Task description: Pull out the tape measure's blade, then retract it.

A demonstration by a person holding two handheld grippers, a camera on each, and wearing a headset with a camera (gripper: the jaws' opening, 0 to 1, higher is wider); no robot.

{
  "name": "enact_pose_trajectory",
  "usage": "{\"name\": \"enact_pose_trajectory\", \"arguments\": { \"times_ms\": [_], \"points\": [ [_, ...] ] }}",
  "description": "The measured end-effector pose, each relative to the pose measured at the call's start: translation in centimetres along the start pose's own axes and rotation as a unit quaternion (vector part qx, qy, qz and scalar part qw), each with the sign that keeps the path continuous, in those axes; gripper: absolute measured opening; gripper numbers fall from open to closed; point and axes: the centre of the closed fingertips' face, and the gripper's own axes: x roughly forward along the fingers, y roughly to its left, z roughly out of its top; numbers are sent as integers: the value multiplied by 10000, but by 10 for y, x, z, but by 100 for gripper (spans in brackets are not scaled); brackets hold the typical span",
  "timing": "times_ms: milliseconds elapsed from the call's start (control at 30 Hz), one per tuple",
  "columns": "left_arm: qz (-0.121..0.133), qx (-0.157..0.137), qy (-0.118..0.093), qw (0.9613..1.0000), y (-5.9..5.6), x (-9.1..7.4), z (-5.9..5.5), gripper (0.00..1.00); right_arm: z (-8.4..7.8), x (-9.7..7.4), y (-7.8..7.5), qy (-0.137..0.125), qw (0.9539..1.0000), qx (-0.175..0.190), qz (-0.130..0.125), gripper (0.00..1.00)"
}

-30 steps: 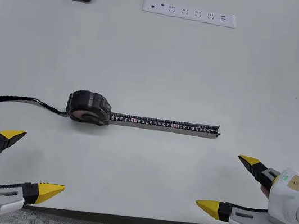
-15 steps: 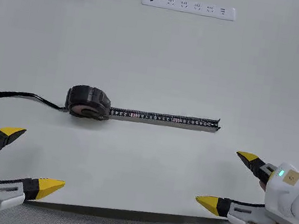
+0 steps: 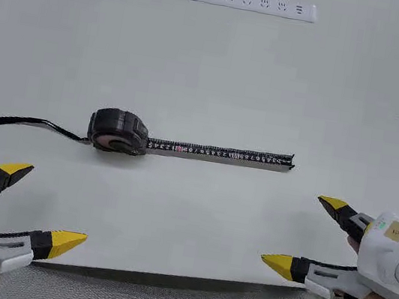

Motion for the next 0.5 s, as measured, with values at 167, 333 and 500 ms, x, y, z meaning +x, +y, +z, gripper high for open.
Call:
{"name": "enact_pose_trajectory", "arguments": {
  "times_ms": [167,333,500],
  "points": [
    [-13,46,9,10000,-2,0,2,82,-1,-1,0,2,10000,5,-5,86],
    [-56,28,5,10000,-5,1,3,83,-1,-2,1,-28,10000,56,16,87],
    [-20,-44,-38,10000,-5,4,6,83,-1,-2,2,-39,10000,68,22,87]
  ]
}}
